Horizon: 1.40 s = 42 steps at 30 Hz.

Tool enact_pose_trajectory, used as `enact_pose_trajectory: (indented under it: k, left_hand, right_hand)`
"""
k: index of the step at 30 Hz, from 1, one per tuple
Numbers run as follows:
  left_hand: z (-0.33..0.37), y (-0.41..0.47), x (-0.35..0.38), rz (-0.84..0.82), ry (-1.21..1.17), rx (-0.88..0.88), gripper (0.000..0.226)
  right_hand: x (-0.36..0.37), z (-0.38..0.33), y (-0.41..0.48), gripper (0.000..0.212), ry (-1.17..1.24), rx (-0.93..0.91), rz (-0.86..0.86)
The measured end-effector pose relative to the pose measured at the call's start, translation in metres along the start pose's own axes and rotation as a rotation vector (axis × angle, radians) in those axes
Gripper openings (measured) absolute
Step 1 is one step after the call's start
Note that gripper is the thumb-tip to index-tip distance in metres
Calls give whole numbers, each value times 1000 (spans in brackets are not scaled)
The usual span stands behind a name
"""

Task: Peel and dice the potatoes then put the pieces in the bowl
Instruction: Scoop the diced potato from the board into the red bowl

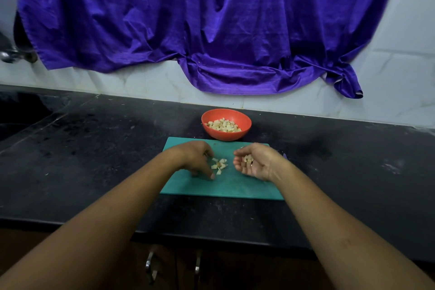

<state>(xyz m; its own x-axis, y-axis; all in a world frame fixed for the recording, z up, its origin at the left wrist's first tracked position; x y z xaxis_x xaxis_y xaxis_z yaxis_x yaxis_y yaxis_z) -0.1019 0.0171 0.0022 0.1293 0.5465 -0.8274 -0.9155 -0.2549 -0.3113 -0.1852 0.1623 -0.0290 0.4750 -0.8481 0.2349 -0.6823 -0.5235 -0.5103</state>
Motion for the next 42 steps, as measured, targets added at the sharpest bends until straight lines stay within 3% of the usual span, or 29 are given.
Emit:
enact_pose_trajectory:
  k: [2,4,9,12,17,24,29,37,42]
  left_hand:
    - [5,2,3,-2,162,3,81]
    - [10,5,4,16,180,12,77]
    - [16,16,1,84,54,29,36]
    - [18,20,-2,120,79,23,23]
    - [22,27,-2,130,145,-3,24]
    - [32,32,-5,178,182,5,4]
    - [30,34,-4,184,156,-9,9]
    - [8,32,-6,167,-142,-53,9]
    - [-7,30,-1,112,-457,-59,5]
  right_hand:
    - [-1,-2,0,9,-91,-15,18]
    - [0,-3,2,13,-112,-25,17]
    - [-3,7,9,24,-14,-13,18]
    - [-6,9,11,27,34,-33,33]
    - [-6,11,10,27,85,-30,27]
    - [-6,12,7,27,154,-34,28]
    - [-5,14,3,29,221,-11,14]
    - [-6,17,-5,35,329,44,4]
    - [-6,19,-5,38,315,47,15]
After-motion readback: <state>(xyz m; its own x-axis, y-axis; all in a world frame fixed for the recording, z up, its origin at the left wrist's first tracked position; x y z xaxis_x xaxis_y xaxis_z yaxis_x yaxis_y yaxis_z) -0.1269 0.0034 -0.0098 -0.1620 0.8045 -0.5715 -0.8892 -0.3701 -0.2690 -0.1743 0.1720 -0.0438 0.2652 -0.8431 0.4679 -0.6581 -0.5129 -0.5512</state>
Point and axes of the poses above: each hand's wrist, its own y-axis towards the middle knuckle, its own x-axis out of the palm, z = x × y, the point moved 10 cm from there along y, towards the middle knuckle, and after that the axes turned 6 degrees about y, right-handed, at the moved point
